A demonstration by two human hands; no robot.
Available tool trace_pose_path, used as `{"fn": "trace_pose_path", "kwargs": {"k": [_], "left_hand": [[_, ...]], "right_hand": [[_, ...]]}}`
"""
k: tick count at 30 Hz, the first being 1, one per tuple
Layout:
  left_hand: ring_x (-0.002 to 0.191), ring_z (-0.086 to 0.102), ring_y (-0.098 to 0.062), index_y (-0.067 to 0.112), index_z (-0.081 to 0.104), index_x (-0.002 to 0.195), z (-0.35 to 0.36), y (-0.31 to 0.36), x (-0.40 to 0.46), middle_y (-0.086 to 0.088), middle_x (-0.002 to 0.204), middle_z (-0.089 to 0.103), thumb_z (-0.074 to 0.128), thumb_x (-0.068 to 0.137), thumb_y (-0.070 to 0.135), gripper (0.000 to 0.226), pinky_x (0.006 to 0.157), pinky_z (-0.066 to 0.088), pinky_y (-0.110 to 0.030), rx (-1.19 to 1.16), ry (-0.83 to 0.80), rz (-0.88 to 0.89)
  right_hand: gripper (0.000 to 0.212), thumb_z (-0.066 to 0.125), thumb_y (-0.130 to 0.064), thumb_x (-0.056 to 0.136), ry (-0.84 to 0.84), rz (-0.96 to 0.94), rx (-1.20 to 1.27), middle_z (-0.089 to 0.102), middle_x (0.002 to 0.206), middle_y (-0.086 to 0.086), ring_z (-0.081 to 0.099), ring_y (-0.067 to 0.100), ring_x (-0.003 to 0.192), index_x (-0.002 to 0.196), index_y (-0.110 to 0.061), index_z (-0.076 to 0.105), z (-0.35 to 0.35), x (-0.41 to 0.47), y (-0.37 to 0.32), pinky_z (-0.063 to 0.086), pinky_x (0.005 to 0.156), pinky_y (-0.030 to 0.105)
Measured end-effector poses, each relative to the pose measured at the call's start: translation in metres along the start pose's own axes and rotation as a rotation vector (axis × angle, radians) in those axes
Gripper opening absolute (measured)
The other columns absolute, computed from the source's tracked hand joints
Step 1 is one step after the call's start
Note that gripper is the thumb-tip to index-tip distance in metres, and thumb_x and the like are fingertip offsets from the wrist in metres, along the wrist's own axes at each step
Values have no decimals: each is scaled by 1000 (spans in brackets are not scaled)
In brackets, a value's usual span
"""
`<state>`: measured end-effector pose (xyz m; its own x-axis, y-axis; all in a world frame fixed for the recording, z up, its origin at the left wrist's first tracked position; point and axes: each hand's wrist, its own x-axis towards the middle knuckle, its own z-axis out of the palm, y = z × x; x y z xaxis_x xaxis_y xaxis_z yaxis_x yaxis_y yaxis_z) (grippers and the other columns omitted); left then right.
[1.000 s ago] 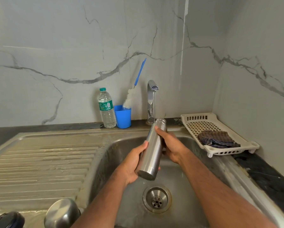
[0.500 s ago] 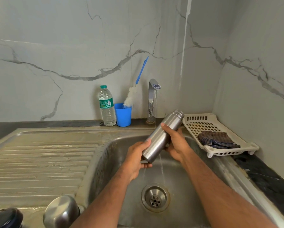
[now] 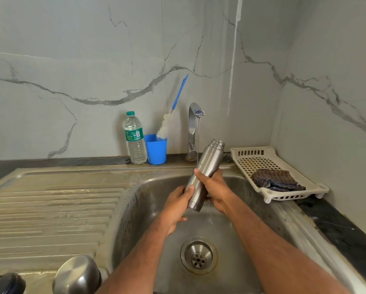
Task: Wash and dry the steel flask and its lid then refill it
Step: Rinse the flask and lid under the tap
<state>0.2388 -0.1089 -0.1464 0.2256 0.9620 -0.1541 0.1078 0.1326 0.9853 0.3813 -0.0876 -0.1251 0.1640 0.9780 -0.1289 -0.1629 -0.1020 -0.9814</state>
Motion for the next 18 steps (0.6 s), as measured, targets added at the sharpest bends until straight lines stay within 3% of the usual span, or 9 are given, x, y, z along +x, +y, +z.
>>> {"fn": "trace_pose_path", "kwargs": {"k": [2,6,9,11,14,16,18], "left_hand": [[106,66,-14,40,58,127,-1,4,-1,8,116,70,51,99,58,34,84,55,-40,14,14,65],[104,69,-12,34,58,129,-7,9,1,5,118,70,48,102,54,35,89,57,-35,-29,88,153],[103,71,-12,33,55,132,-12,5,2,3,119,70,53,99,56,40,91,59,-39,-34,37,144],[101,72,-12,34,54,131,-12,2,1,3,116,70,64,93,56,45,91,60,-39,7,-10,120],[102,70,-12,29,55,131,-12,-3,5,3,115,71,87,77,38,62,94,59,-38,90,-55,122],[103,71,-16,28,60,129,-15,-1,4,1,112,74,90,74,31,62,95,58,-40,44,-90,85],[104,72,-22,24,65,128,-19,2,0,-5,110,76,85,78,35,55,95,57,-43,-53,-172,8]], "right_hand": [[71,73,-36,92,-43,48,-59,63,123,2,65,23,105,146,-25,29,2,0,5,56,80,47],[63,72,-37,92,-217,122,-153,66,124,7,66,27,111,142,-22,36,5,-6,15,54,96,57],[59,71,-39,92,-309,154,-116,67,127,10,66,28,116,142,-21,43,1,-8,17,54,97,58],[45,55,-49,100,-340,193,-86,66,129,10,64,27,119,138,-24,53,-3,-10,17,55,95,56],[56,32,-64,103,-301,224,-81,65,132,10,62,26,121,137,-27,56,-11,-10,16,54,91,50],[58,33,-67,101,-237,170,-62,67,128,8,65,24,118,137,-27,56,-12,-8,10,54,89,45],[62,40,-70,97,-169,109,16,70,124,8,66,24,116,134,-24,58,-10,-4,4,53,98,47]]}}
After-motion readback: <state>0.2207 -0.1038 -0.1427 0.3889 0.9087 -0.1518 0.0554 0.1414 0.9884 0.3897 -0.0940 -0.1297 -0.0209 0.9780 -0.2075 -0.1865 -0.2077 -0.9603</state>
